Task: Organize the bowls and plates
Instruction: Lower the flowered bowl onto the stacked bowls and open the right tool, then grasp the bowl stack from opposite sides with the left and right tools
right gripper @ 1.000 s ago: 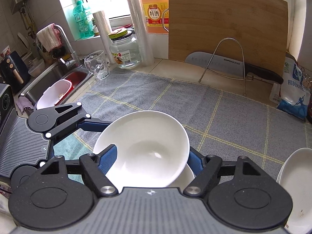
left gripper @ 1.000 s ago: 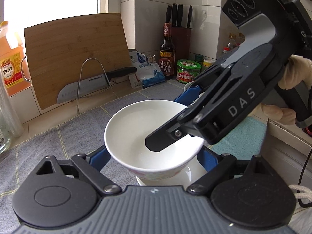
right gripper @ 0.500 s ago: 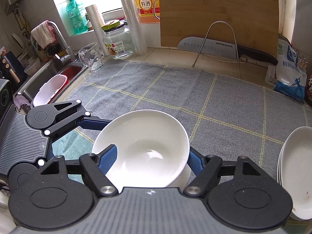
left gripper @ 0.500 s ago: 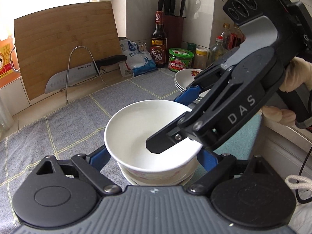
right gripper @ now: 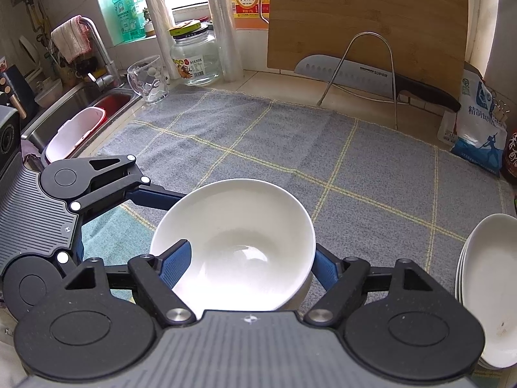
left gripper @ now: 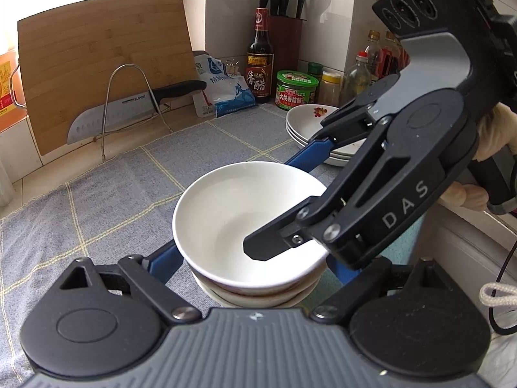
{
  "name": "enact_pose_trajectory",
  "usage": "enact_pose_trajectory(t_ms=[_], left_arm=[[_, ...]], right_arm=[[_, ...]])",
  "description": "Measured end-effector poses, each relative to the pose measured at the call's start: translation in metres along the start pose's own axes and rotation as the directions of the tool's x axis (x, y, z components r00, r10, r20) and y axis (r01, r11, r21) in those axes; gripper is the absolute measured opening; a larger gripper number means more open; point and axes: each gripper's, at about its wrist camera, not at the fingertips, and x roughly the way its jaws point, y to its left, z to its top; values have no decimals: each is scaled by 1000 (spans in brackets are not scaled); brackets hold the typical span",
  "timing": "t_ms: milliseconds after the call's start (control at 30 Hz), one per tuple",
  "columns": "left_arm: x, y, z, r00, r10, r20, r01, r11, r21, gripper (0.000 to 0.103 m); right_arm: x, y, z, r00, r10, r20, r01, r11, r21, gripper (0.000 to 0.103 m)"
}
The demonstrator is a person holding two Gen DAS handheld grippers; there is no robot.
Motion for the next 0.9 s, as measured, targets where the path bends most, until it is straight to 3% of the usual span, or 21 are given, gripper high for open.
enact_pose_trajectory(t_ms=[200, 600, 900], left_arm=[[1, 1, -1, 1000, -9, 6, 9, 1000, 9, 96], [-21, 11, -5, 998, -56, 18, 55, 998, 43, 100], [-20, 21, -15, 994, -97, -48, 101, 991, 90, 101]], right_arm=[[-1, 3, -2, 1000, -12, 25, 12, 1000, -24, 103], [-14, 10, -3, 996, -54, 69, 61, 993, -98, 103], [-31, 19, -25, 994, -66, 84, 82, 976, -203, 103]])
